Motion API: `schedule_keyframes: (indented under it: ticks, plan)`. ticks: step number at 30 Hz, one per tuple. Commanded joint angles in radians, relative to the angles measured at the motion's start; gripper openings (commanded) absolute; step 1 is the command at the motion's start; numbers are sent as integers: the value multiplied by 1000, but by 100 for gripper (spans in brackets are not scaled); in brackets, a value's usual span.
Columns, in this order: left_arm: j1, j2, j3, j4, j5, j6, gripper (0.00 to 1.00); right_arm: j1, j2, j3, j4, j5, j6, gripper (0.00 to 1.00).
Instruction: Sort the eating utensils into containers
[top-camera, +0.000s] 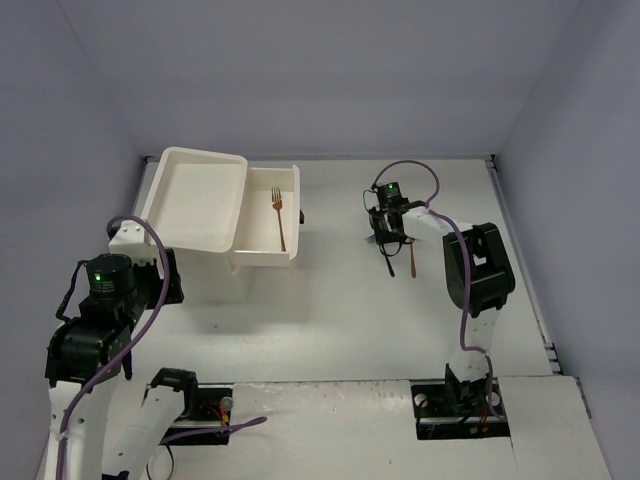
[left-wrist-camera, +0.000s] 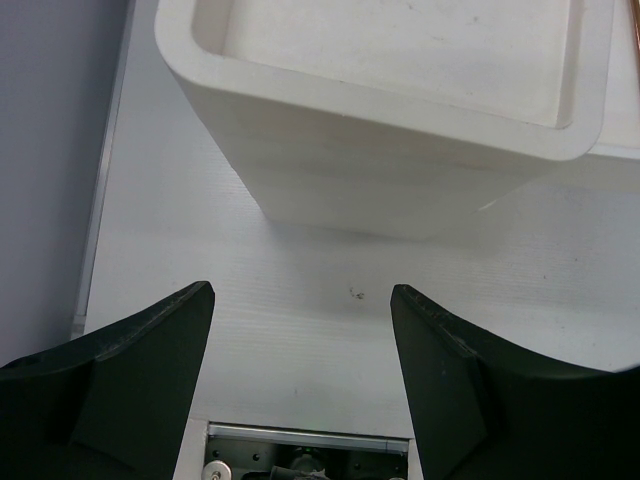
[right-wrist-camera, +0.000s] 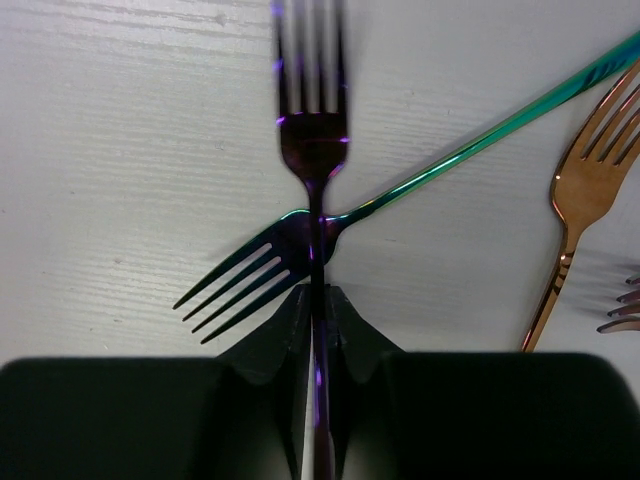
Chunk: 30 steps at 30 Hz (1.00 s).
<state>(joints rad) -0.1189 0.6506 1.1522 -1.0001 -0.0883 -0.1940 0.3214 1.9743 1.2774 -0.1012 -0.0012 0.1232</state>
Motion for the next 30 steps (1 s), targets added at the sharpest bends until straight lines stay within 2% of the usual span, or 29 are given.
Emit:
schedule_keyframes:
  ticks: [1, 12, 16, 23, 30]
  plan:
    - [-10, 31, 37, 25, -18, -12, 69, -7, -26, 12, -25, -17, -20, 0]
    - [-15, 39, 37, 21, -25, -13, 69, 7, -370, 40, -41, -110, 57, 0]
    - [-16, 39, 38, 21, -29, -15, 69, 80, -448, 127, -40, -184, 144, 0]
    - [-15, 34, 38, 20, -39, -18, 69, 304, -393, 328, 38, -146, 388, 0]
    - [-15, 40, 37, 18, -42, -19, 69, 430, -232, 477, 158, -70, 518, 0]
